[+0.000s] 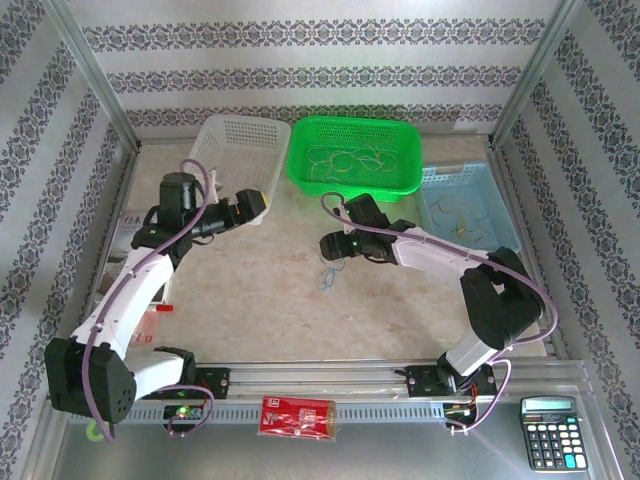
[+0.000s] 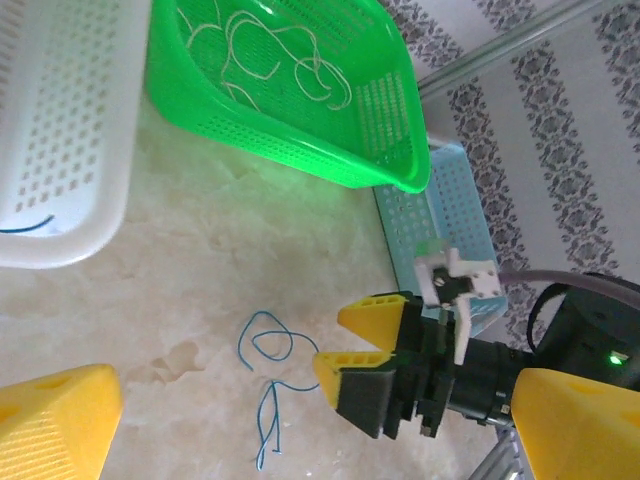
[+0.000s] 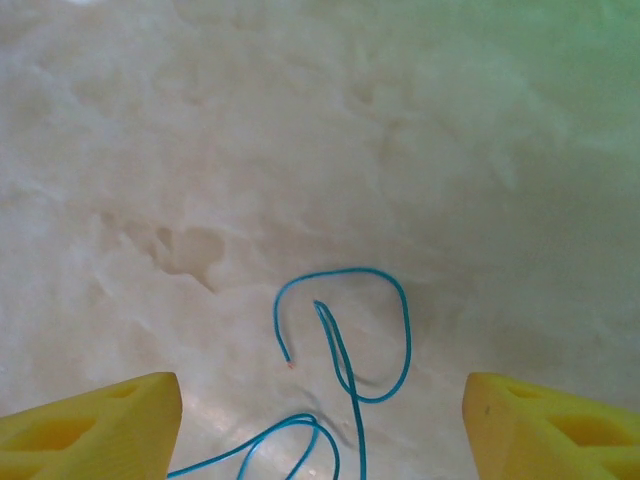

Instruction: Untangle the cables

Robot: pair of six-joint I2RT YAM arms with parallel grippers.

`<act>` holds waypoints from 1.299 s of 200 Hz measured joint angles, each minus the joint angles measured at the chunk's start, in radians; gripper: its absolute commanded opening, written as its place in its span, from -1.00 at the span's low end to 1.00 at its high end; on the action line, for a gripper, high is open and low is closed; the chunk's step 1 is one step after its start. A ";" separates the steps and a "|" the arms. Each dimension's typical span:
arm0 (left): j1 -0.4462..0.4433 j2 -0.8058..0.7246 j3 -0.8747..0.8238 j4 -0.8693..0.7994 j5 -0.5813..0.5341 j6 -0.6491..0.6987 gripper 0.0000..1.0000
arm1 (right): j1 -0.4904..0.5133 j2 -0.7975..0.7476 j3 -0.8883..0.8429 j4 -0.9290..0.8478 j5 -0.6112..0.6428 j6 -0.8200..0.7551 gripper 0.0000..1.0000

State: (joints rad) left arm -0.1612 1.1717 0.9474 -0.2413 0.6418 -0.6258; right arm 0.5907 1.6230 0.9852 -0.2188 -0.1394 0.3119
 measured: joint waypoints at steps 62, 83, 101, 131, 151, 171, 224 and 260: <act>-0.113 0.040 -0.023 0.087 -0.098 -0.046 1.00 | -0.015 0.114 -0.032 0.071 -0.023 0.021 -1.00; -0.126 0.060 -0.058 0.127 -0.113 -0.074 1.00 | -0.035 0.100 -0.054 0.098 -0.056 0.024 -1.00; -0.135 0.077 -0.087 0.161 -0.120 -0.103 0.98 | -0.051 0.033 -0.091 0.112 -0.100 0.030 -1.00; -0.161 0.098 -0.112 0.210 -0.121 -0.132 0.91 | -0.065 -0.134 -0.122 0.151 -0.183 0.053 -1.00; -0.183 0.115 -0.117 0.251 -0.118 -0.143 0.85 | -0.065 -0.211 -0.122 0.195 -0.232 0.079 -1.00; -0.204 0.142 -0.119 0.293 -0.113 -0.148 0.78 | -0.065 -0.246 -0.122 0.227 -0.271 0.109 -1.00; -0.245 0.193 -0.119 0.404 -0.082 -0.168 0.62 | -0.064 -0.253 -0.122 0.273 -0.332 0.181 -1.00; -0.264 0.219 -0.119 0.474 -0.069 -0.185 0.51 | -0.064 -0.253 -0.119 0.293 -0.350 0.211 -1.00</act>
State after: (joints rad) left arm -0.4252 1.3903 0.8288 0.2325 0.5732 -0.8104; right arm 0.5262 1.3705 0.8665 0.0738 -0.4896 0.5232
